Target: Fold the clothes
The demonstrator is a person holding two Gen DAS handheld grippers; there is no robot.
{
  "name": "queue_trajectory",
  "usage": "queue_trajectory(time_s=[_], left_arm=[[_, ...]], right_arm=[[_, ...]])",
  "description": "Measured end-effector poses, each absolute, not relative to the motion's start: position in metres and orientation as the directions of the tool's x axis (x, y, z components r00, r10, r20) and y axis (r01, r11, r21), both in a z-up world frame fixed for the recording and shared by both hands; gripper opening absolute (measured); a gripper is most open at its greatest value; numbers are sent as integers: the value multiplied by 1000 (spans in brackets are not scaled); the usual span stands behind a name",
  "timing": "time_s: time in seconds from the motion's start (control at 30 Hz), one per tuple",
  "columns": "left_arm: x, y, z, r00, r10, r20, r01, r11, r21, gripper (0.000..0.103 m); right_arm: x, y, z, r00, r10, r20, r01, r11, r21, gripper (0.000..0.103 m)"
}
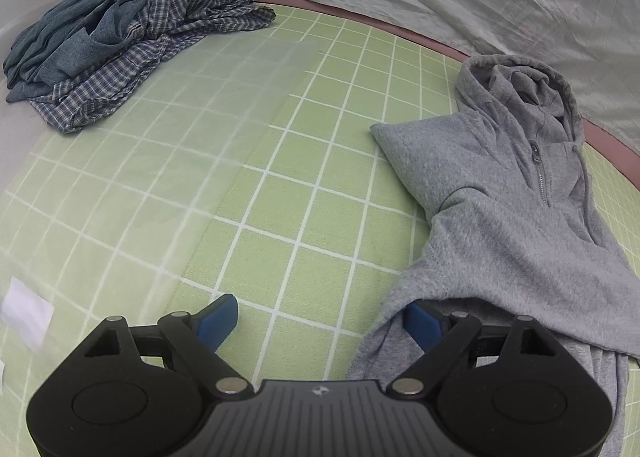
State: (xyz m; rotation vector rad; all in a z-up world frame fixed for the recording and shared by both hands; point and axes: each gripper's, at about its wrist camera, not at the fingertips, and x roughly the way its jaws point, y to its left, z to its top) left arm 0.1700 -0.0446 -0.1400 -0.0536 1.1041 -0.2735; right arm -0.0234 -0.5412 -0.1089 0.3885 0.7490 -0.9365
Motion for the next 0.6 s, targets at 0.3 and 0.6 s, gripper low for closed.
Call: queue_trajectory(time_s=[0.3,0.6], left_arm=[[198,-29,-116,436,-399,-807,107,913,-394,89],[249,-66,-137,357,-478,-802,152,877,-455,70]], right_arm=[[-31,-497,-136,387,-502,-774,813,582,29,44],[-24,-491,-154,346,-485,-803,827,562,17,51]])
